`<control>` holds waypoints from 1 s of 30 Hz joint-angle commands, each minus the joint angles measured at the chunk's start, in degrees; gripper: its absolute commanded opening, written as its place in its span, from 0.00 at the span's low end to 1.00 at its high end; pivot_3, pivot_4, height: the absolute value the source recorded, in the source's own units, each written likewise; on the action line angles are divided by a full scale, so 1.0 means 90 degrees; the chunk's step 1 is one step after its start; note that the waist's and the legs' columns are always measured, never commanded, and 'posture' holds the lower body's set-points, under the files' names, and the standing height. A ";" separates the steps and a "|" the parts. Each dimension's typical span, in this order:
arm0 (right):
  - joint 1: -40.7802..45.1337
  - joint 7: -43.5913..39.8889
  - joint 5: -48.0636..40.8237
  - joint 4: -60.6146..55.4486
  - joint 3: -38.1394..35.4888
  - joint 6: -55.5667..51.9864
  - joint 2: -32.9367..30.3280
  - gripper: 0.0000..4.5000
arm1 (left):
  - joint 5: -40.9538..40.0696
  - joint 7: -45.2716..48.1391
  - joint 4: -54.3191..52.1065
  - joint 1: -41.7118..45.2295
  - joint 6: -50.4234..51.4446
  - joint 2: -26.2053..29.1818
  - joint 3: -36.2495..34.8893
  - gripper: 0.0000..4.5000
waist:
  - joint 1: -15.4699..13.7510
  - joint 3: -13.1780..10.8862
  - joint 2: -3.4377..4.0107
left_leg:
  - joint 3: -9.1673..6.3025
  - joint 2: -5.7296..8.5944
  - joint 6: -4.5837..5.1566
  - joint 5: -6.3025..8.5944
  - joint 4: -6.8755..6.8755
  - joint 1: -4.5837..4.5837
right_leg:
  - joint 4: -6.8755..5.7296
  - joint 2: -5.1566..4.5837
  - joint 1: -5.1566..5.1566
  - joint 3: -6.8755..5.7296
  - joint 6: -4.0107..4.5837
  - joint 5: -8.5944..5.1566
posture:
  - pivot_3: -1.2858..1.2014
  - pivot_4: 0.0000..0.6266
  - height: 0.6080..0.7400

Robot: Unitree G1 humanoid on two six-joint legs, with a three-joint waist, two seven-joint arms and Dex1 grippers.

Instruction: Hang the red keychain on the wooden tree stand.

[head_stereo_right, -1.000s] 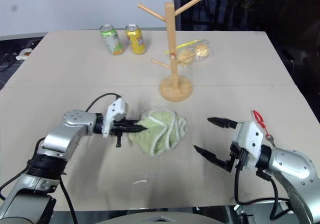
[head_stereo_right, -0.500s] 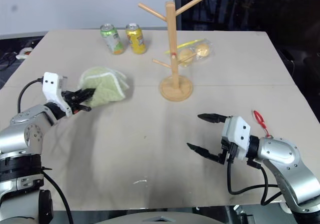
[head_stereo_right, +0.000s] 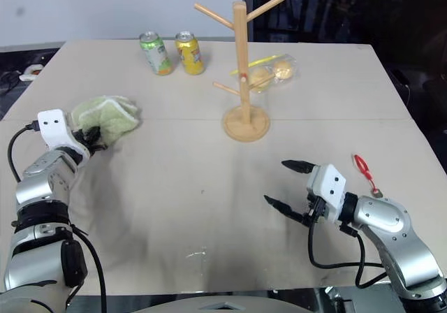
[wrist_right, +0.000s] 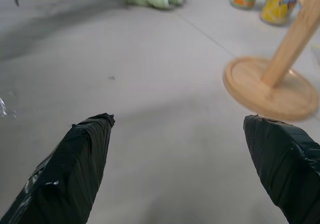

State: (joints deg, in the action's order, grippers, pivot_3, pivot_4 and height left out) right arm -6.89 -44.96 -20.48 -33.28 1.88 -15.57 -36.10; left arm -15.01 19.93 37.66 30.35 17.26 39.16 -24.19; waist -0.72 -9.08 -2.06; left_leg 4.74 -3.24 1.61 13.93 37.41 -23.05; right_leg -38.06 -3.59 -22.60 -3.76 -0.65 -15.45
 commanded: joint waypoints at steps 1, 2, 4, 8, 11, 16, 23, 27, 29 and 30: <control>-0.0123 0.0476 -0.0125 -0.0366 -0.0182 -0.0364 0.0162 1.00 | -0.0008 -0.0010 -0.0305 -0.0167 0.0079 0.0207 -0.0093 0.67 | -0.0001 0.0001 -0.0001 | 0.0000 0.0000 0.0001 0.0001 0.0000 0.0001 | -0.0001 -0.0001 0.0000 0.0000 0.0000 0.0000 | 0.52 0.24 1.00; -0.0159 0.0628 -0.0174 -0.0444 -0.0232 -0.0504 0.0228 1.00 | -0.0040 -0.0012 -0.0390 -0.0228 0.0160 0.0254 -0.0136 0.82 | -0.0001 0.0000 -0.0001 | -0.0002 0.0000 0.0002 0.0001 0.0000 0.0001 | -0.0002 -0.0002 0.0000 -0.0001 0.0000 0.0000 | 0.52 0.24 1.00; -0.0321 0.0800 -0.0216 -0.0616 -0.0377 -0.0671 0.0256 1.00 | -0.0104 0.0077 -0.0718 -0.0397 0.0316 0.0355 -0.0173 0.98 | 0.0001 0.0000 0.0000 | -0.0005 -0.0001 0.0005 0.0003 0.0000 0.0003 | -0.0007 -0.0004 0.0000 0.0001 0.0000 0.0000 | 0.52 0.24 1.00; -0.0778 0.1366 -0.0093 -0.0953 -0.0795 -0.1275 0.0244 1.00 | -0.0392 0.0850 -0.1469 -0.0448 0.0767 0.0641 0.0001 0.98 | -0.0024 0.0001 -0.0003 | -0.0011 -0.0001 0.0020 0.0012 0.0001 0.0002 | -0.0008 -0.0011 0.0002 0.0007 0.0000 0.0000 | 0.52 0.24 1.00; -0.1083 0.1816 -0.0073 -0.1311 -0.1074 -0.1900 0.0260 1.00 | -0.0908 0.1772 -0.2216 -0.0145 0.1538 0.0686 0.0397 0.98 | -0.0043 0.0001 -0.0004 | -0.0020 0.0001 0.0015 0.0009 0.0002 -0.0004 | -0.0007 -0.0012 0.0002 0.0000 0.0001 0.0000 | 0.52 0.24 1.00; -0.1743 0.2495 -0.0120 -0.2061 -0.1802 -0.2859 0.0448 1.00 | -0.1581 0.3530 -0.3955 0.0142 0.2413 0.0517 0.1920 0.98 | -0.0058 0.0002 0.0002 | -0.0019 0.0010 -0.0003 -0.0003 0.0007 -0.0010 | -0.0008 -0.0013 0.0004 0.0005 0.0000 0.0000 | 0.52 0.24 1.00; -0.2956 0.2424 -0.0114 -0.2631 -0.3362 -0.3223 0.0515 1.00 | -0.1605 0.5056 -0.4503 0.0600 0.2009 0.0189 0.3226 0.98 | 0.0064 0.0001 0.0014 | -0.0008 0.0003 -0.0004 -0.0002 -0.0002 -0.0001 | -0.0006 0.0056 -0.0011 0.0053 -0.0003 -0.0003 | 0.52 0.24 1.00; -0.3131 0.2368 0.0036 -0.2334 -0.3968 -0.3189 0.0452 1.00 | -0.1483 0.5533 -0.4351 0.1055 0.1664 -0.0315 0.3742 0.98 | 0.0001 0.0002 0.0022 | -0.0015 0.0001 0.0015 0.0009 -0.0002 0.0007 | -0.0009 0.0064 -0.0007 0.0049 -0.0023 -0.0015 | 0.52 0.24 1.00; -0.2913 0.2332 0.0016 -0.1957 -0.4089 -0.3213 0.0365 1.00 | -0.1402 0.5656 -0.4173 0.1259 0.1501 -0.0594 0.3898 0.98 | 0.0003 0.0003 0.0021 | -0.0012 0.0002 0.0017 0.0009 0.0006 0.0011 | -0.0009 0.0063 0.0001 0.0055 -0.0026 -0.0008 | 0.52 0.24 1.00; -0.2797 0.2255 -0.0086 -0.1768 -0.4097 -0.3300 0.0320 1.00 | -0.1387 0.5775 -0.4166 0.1294 0.1457 -0.0654 0.3985 0.98 | 0.0005 0.0003 0.0021 | -0.0007 0.0004 0.0018 0.0008 0.0010 0.0012 | -0.0008 0.0064 0.0001 0.0061 -0.0029 -0.0002 | 0.52 0.24 1.00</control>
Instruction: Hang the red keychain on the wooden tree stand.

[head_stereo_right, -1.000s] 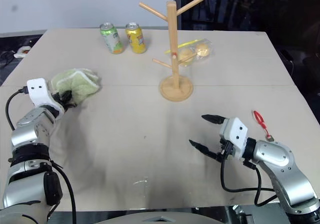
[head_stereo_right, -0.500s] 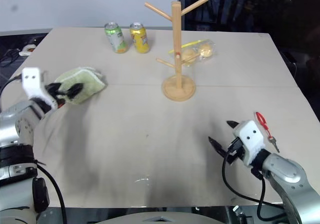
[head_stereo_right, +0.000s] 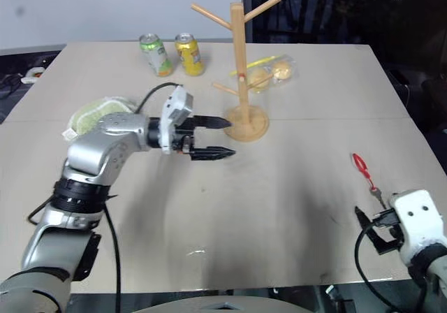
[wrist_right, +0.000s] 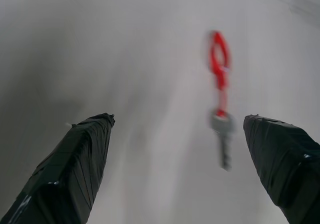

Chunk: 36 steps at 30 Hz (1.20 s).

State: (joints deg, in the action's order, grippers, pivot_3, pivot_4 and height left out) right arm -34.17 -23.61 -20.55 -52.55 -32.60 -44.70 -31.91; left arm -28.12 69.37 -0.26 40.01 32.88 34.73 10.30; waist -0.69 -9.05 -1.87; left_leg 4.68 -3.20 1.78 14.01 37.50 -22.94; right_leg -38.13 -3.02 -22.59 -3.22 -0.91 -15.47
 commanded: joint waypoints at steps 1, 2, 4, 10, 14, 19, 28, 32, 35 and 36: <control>0.0350 -0.0227 -0.0181 0.0559 -0.0245 -0.0107 -0.0203 1.00 | 0.0082 0.0427 0.0014 0.0210 -0.0323 -0.0175 0.0247 0.98 | 0.0009 0.0000 0.0000 | 0.0003 0.0001 0.0001 0.0000 0.0002 0.0001 | 0.0000 0.0000 0.0000 0.0005 0.0000 0.0004 | 0.52 0.24 1.00; 0.0463 -0.0320 -0.0263 0.0713 -0.0231 -0.0122 -0.0245 1.00 | 0.0091 0.0557 -0.0013 0.0193 -0.0370 -0.0175 0.0325 0.98 | 0.0021 0.0000 0.0000 | 0.0007 0.0003 0.0002 0.0000 0.0003 0.0005 | 0.0001 0.0000 -0.0001 0.0016 -0.0002 0.0008 | 0.52 0.24 1.00; 0.0823 -0.0499 -0.0510 0.1074 -0.0157 -0.0260 -0.0342 1.00 | 0.0160 0.0756 -0.0069 0.0124 -0.0514 -0.0171 0.0460 0.98 | 0.0021 0.0000 0.0002 | 0.0006 0.0003 0.0002 0.0000 0.0003 0.0007 | 0.0001 0.0005 -0.0002 0.0024 -0.0001 0.0009 | 0.52 0.24 1.00; 0.1845 -0.0489 -0.0321 0.2185 0.0347 -0.0143 -0.0615 1.00 | 0.0515 0.0644 0.0225 0.0069 -0.0901 -0.0383 0.0523 0.98 | -0.0018 -0.0007 0.0017 | 0.0001 0.0004 0.0003 0.0001 -0.0003 0.0001 | 0.0003 0.0016 -0.0010 0.0026 0.0003 0.0010 | 0.52 0.24 1.00; 0.2406 -0.0454 -0.0133 0.2785 0.0726 -0.0032 -0.0719 1.00 | 0.0513 0.0544 0.0091 -0.0082 -0.0820 -0.0377 0.0449 0.98 | -0.0002 -0.0009 0.0019 | 0.0002 0.0005 0.0003 0.0001 -0.0004 -0.0009 | 0.0010 0.0020 -0.0012 0.0038 0.0001 0.0011 | 0.52 0.24 1.00; 0.2765 -0.0545 -0.0098 0.3178 0.0988 0.0096 -0.0727 1.00 | 0.0433 0.0544 -0.0043 -0.0155 -0.0684 -0.0355 0.0390 0.98 | -0.0007 -0.0010 0.0021 | -0.0004 0.0004 0.0003 0.0001 -0.0005 -0.0008 | 0.0010 0.0022 -0.0013 0.0034 0.0001 0.0010 | 0.52 0.24 1.00; 0.2916 -0.1076 -0.0010 0.4069 0.1054 0.0445 -0.1093 0.88 | 0.0466 0.0601 -0.0098 -0.0165 -0.0636 -0.0348 0.0393 1.00 | -0.0007 -0.0010 0.0022 | -0.0001 0.0005 0.0003 0.0001 -0.0004 -0.0008 | 0.0010 0.0020 -0.0012 0.0035 0.0000 0.0011 | 0.52 0.24 1.00; 0.2995 -0.1144 0.0014 0.4204 0.1130 0.0583 -0.1102 0.52 | 0.0469 0.0602 -0.0105 -0.0161 -0.0639 -0.0358 0.0399 1.00 | 0.0003 -0.0009 0.0023 | -0.0001 0.0004 0.0003 0.0001 -0.0004 -0.0007 | 0.0008 0.0021 -0.0012 0.0036 0.0000 0.0011 | 0.52 0.24 1.00; 0.3112 -0.1184 0.0051 0.4342 0.1276 0.0701 -0.1082 0.23 | 0.0475 0.0596 -0.0077 -0.0115 -0.0647 -0.0388 0.0403 1.00 | 0.0005 -0.0009 0.0023 | 0.0001 0.0004 0.0003 0.0001 -0.0004 -0.0005 | 0.0007 0.0022 -0.0012 0.0038 -0.0001 0.0011 | 0.52 0.24 1.00; 0.3145 -0.1202 0.0054 0.4378 0.1331 0.0743 -0.1071 0.11 | 0.0469 0.0596 -0.0080 -0.0101 -0.0639 -0.0392 0.0399 1.00 | 0.0003 -0.0009 0.0023 | 0.0001 0.0004 0.0003 0.0001 -0.0004 -0.0005 | 0.0007 0.0022 -0.0012 0.0038 -0.0001 0.0011 | 0.52 0.24 1.00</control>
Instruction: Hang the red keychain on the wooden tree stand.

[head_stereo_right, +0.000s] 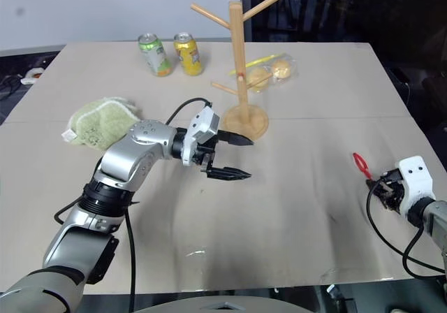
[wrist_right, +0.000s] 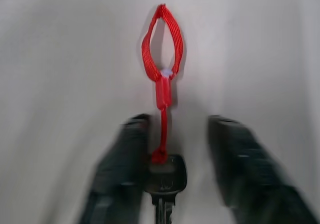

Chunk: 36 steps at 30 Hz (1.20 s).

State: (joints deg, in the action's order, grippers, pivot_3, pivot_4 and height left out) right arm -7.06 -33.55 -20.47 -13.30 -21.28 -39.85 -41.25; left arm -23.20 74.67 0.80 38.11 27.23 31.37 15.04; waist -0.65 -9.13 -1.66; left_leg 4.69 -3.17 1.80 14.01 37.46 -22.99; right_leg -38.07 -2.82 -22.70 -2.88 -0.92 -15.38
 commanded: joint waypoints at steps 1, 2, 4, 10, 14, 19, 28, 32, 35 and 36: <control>0.0175 -0.0108 0.0040 0.0058 0.0121 0.0229 -0.0018 0.02 | -0.0082 0.0010 -0.0195 0.0125 -0.0007 -0.0022 -0.0135 1.00 | -0.0003 0.0000 0.0000 | 0.0000 0.0000 0.0000 0.0000 0.0000 0.0000 | 0.0000 0.0000 0.0000 0.0000 0.0000 0.0000 | 0.52 0.24 1.00; 0.0214 -0.0113 0.0038 0.0093 0.0158 0.0245 -0.0006 0.01 | -0.0084 0.0014 -0.0193 0.0138 -0.0006 -0.0023 -0.0140 1.00 | -0.0003 0.0000 0.0000 | 0.0000 0.0000 0.0000 0.0000 0.0000 0.0000 | 0.0000 0.0000 0.0000 0.0000 0.0000 0.0000 | 0.52 0.24 1.00; 0.0278 -0.0106 0.0038 0.0146 0.0201 0.0251 0.0010 0.01 | -0.0093 0.0015 -0.0205 0.0154 0.0009 -0.0019 -0.0154 1.00 | -0.0002 0.0000 0.0000 | 0.0000 0.0000 0.0000 0.0000 0.0000 0.0000 | 0.0000 0.0000 0.0000 0.0000 0.0000 0.0000 | 0.52 0.24 1.00; 0.0265 -0.0137 0.0019 0.0187 0.0204 0.0233 -0.0018 0.01 | -0.0100 -0.0003 -0.0270 0.0109 0.0032 0.0021 -0.0205 1.00 | -0.0002 0.0000 0.0000 | 0.0003 -0.0001 0.0000 0.0000 0.0000 0.0001 | 0.0000 0.0000 0.0000 0.0002 0.0001 0.0001 | 0.52 0.24 1.00; 0.0185 -0.0208 0.0075 0.0189 0.0248 0.0285 -0.0086 0.01 | -0.0087 -0.0041 -0.0326 0.0062 0.0059 0.0014 -0.0235 1.00 | -0.0006 0.0000 0.0001 | 0.0002 -0.0001 0.0000 0.0000 0.0000 0.0001 | -0.0001 0.0000 0.0000 0.0002 0.0001 0.0001 | 0.52 0.24 1.00; 0.0212 -0.0233 0.0297 0.0376 0.0375 0.0572 -0.0157 0.31 | -0.0072 -0.0070 -0.0326 0.0059 0.0053 0.0013 -0.0258 1.00 | -0.0004 0.0001 0.0000 | 0.0003 -0.0001 0.0000 0.0000 0.0000 0.0001 | 0.0000 0.0000 0.0000 0.0002 0.0001 0.0001 | 0.52 0.24 1.00; 0.0630 -0.0275 0.0409 0.0939 0.0488 0.0739 -0.0084 0.73 | -0.0078 -0.0119 -0.0366 0.0043 0.0043 0.0027 -0.0264 1.00 | 0.0091 0.0001 -0.0001 | 0.0011 -0.0004 -0.0001 -0.0001 0.0001 0.0012 | -0.0006 0.0007 0.0002 0.0011 0.0000 0.0001 | 0.52 0.24 1.00; 0.0800 -0.0500 0.0175 0.1025 0.0459 0.0718 0.0017 0.73 | -0.0095 -0.0117 -0.0396 0.0045 0.0068 0.0045 -0.0267 1.00 | 0.0162 0.0001 -0.0001 | 0.0019 -0.0007 -0.0001 -0.0001 0.0004 0.0014 | -0.0006 0.0006 0.0002 0.0021 -0.0007 0.0006 | 0.52 0.24 1.00; 0.0855 -0.0641 0.0090 0.1056 0.0501 0.0724 0.0039 0.73 | -0.0106 -0.0110 -0.0423 0.0038 0.0090 0.0059 -0.0271 1.00 | 0.0178 0.0001 0.0000 | 0.0029 -0.0007 -0.0001 -0.0001 0.0003 0.0020 | -0.0007 0.0007 0.0002 0.0030 -0.0009 0.0008 | 0.52 0.24 1.00; 0.0876 -0.0670 0.0075 0.1080 0.0528 0.0712 0.0042 0.73 | -0.0110 -0.0111 -0.0431 0.0038 0.0099 0.0061 -0.0271 1.00 | 0.0178 0.0001 0.0000 | 0.0030 -0.0008 -0.0001 -0.0001 0.0003 0.0022 | -0.0007 0.0009 0.0002 0.0031 -0.0009 0.0008 | 0.52 0.24 1.00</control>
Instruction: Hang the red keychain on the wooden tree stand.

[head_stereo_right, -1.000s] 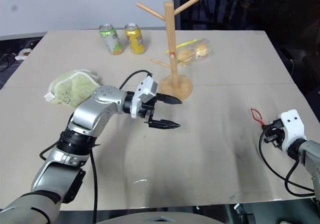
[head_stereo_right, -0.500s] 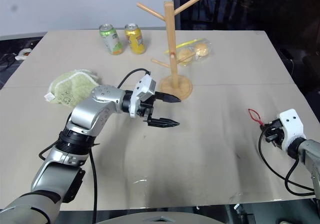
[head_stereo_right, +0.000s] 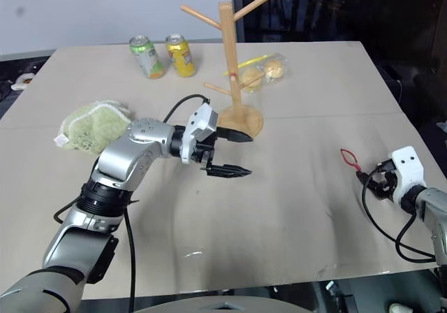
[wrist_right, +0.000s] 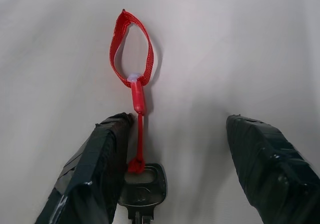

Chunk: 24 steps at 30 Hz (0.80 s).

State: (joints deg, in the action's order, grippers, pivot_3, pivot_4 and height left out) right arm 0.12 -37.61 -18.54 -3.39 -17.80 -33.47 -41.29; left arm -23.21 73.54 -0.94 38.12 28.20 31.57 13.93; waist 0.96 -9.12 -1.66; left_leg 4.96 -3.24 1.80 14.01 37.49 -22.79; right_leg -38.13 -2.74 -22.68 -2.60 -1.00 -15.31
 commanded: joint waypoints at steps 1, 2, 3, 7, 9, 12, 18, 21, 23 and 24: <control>0.0118 -0.0244 -0.0147 0.0018 0.0168 -0.0017 0.0050 0.73 | -0.0113 0.0013 -0.0249 0.0038 0.0003 0.0041 -0.0148 1.00 | -0.0001 0.0000 0.0000 | 0.0000 -0.0001 0.0000 0.0000 0.0000 0.0000 | 0.0000 0.0001 0.0000 0.0000 0.0000 0.0000 | 0.52 0.24 1.00; 0.0151 -0.0287 -0.0178 0.0051 0.0181 -0.0051 0.0054 0.73 | -0.0115 0.0009 -0.0261 0.0037 0.0012 0.0041 -0.0148 1.00 | -0.0001 0.0000 0.0000 | 0.0000 -0.0001 0.0000 0.0000 0.0000 0.0000 | 0.0000 0.0001 0.0000 0.0000 0.0000 0.0000 | 0.52 0.24 1.00; 0.0179 -0.0331 -0.0209 0.0081 0.0193 -0.0072 0.0057 0.73 | -0.0118 0.0006 -0.0273 0.0036 0.0021 0.0043 -0.0149 1.00 | -0.0001 0.0000 0.0000 | 0.0000 -0.0002 0.0000 0.0000 0.0000 0.0000 | 0.0000 0.0002 0.0000 0.0000 0.0000 0.0000 | 0.52 0.24 1.00; 0.0292 -0.0446 -0.0274 0.0217 0.0249 -0.0054 0.0076 0.73 | -0.0126 -0.0010 -0.0314 0.0021 0.0048 0.0045 -0.0151 1.00 | -0.0005 0.0000 0.0000 | 0.0003 -0.0002 0.0000 0.0000 0.0000 0.0000 | 0.0001 0.0001 0.0000 0.0002 0.0006 0.0004 | 0.52 0.24 1.00; 0.0356 -0.0443 -0.0117 0.0385 0.0361 0.0054 0.0021 0.73 | -0.0123 -0.0023 -0.0328 0.0016 0.0057 0.0046 -0.0152 1.00 | -0.0001 0.0000 0.0000 | 0.0005 -0.0002 0.0000 0.0000 0.0000 0.0000 | 0.0001 0.0001 -0.0001 0.0004 0.0005 0.0003 | 0.52 0.24 1.00; 0.0363 -0.0532 -0.0025 0.0543 0.0417 0.0173 -0.0042 0.73 | -0.0116 -0.0039 -0.0351 0.0009 0.0073 0.0056 -0.0157 1.00 | -0.0001 0.0000 -0.0001 | 0.0006 -0.0002 0.0000 0.0000 0.0000 0.0002 | 0.0000 0.0001 -0.0001 0.0005 0.0003 0.0002 | 0.52 0.24 1.00; 0.0241 -0.0700 0.0043 0.0604 0.0480 0.0420 -0.0044 0.34 | -0.0105 -0.0053 -0.0378 -0.0003 0.0113 0.0094 -0.0178 1.00 | -0.0011 0.0001 -0.0001 | 0.0007 -0.0002 0.0000 0.0000 0.0000 0.0003 | 0.0000 0.0001 0.0000 0.0006 0.0001 0.0004 | 0.52 0.24 1.00; 0.0195 -0.0653 0.0051 0.0535 0.0519 0.0521 0.0044 0.06 | -0.0083 -0.0049 -0.0341 0.0014 0.0112 0.0121 -0.0181 1.00 | -0.0015 0.0001 -0.0002 | 0.0008 -0.0003 0.0000 0.0000 0.0000 0.0002 | 0.0001 0.0000 0.0000 0.0007 0.0001 0.0005 | 0.52 0.24 1.00; 0.0126 -0.0636 0.0050 0.0462 0.0532 0.0561 0.0078 0.02 | -0.0085 -0.0040 -0.0341 0.0011 0.0108 0.0152 -0.0197 1.00 | -0.0016 0.0001 -0.0003 | 0.0009 -0.0002 0.0000 0.0000 0.0001 0.0002 | 0.0001 -0.0001 0.0000 0.0008 0.0000 0.0005 | 0.52 0.24 1.00; 0.0031 -0.0646 0.0064 0.0378 0.0538 0.0603 0.0069 0.02 | -0.0102 -0.0037 -0.0363 0.0003 0.0122 0.0180 -0.0223 1.00 | -0.0018 0.0002 -0.0003 | 0.0009 -0.0002 0.0000 0.0000 0.0001 0.0002 | 0.0001 -0.0002 0.0000 0.0009 -0.0001 0.0006 | 0.52 0.24 1.00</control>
State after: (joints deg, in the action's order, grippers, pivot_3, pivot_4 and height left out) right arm 2.19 -43.36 -18.73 0.56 -14.30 -28.04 -41.02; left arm -23.23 73.34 -1.72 38.02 29.50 32.42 13.68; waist 0.80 -9.11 -1.69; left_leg 5.03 -3.26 1.80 14.01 37.50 -22.77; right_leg -38.13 -2.76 -22.68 -2.52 -1.01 -15.25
